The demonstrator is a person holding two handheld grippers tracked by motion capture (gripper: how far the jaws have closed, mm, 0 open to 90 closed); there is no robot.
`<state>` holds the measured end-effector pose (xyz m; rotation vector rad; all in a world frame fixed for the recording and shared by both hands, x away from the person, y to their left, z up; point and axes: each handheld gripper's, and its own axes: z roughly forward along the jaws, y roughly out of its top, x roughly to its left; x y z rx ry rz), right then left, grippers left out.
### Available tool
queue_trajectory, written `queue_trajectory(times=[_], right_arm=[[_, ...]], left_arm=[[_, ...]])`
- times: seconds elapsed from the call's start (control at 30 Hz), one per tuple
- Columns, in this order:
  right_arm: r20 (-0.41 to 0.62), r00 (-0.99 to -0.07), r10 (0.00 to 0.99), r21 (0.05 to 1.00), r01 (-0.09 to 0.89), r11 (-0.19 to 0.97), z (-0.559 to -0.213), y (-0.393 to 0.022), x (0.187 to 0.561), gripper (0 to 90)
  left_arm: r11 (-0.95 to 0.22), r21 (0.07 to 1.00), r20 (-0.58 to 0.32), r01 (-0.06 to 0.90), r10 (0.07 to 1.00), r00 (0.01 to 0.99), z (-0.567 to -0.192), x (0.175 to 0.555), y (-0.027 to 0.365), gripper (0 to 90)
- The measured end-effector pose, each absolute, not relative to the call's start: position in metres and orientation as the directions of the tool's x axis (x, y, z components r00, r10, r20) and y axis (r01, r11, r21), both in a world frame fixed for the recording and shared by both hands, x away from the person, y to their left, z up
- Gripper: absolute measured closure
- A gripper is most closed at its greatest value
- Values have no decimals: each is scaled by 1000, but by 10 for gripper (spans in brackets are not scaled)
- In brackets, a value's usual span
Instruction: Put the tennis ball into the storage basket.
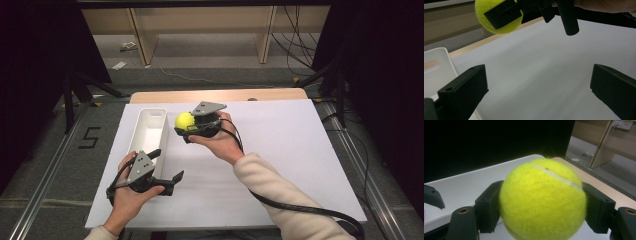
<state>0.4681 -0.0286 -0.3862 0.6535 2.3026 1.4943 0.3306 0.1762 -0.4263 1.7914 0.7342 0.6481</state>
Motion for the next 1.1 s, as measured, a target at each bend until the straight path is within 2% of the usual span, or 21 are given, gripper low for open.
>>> queue_trajectory(times=[0.5, 0.67, 1.1], right_arm=[[-26, -849, 528, 917, 190, 351, -385, -23, 468, 268], [-25, -851, 525, 917, 189, 351, -384, -20, 467, 269], [-27, -853, 521, 916, 187, 354, -382, -16, 467, 269]], left_arm=[[-274, 948, 104, 161, 747, 657, -426, 331, 177, 6], [-252, 949, 66, 190, 747, 662, -427, 329, 175, 6], [-240, 947, 37, 214, 743, 669, -427, 328, 174, 6]])
